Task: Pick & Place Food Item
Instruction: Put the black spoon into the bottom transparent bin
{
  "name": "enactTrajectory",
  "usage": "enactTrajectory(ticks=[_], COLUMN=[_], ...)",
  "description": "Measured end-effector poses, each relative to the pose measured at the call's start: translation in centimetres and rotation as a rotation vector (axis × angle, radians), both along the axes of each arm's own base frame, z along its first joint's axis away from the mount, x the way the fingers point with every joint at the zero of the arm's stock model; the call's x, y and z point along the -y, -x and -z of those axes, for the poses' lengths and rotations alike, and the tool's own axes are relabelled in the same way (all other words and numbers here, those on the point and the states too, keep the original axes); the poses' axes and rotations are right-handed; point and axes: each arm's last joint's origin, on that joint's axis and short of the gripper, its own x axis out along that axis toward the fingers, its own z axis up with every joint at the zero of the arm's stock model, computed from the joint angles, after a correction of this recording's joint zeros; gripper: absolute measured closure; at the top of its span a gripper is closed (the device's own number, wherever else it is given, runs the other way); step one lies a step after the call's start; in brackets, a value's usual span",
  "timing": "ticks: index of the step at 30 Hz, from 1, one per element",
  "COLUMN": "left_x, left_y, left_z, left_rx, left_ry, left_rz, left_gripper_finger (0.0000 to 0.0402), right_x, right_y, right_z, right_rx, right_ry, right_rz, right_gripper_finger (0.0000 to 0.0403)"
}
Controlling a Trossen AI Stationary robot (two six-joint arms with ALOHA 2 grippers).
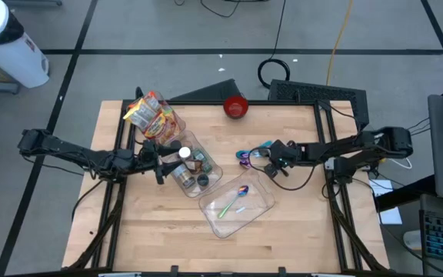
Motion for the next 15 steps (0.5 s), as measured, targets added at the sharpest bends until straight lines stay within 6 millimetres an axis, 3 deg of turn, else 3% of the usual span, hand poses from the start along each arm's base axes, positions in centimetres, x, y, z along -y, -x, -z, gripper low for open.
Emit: enactTrajectory(ticks=[15], left_x=[0.0], left_y=[0.0], left_z=[0.0], left_rx=[0.0], left_ry=[0.0], left_rz=[0.0], left_gripper_finger=[0.0089], right_x=[-0.2], right_y=[1.0], right_z=[-5.2], right_rx=[0.25], right_ry=[0.113], right_rz=[-0.089], right_gripper_finger=[0.0397])
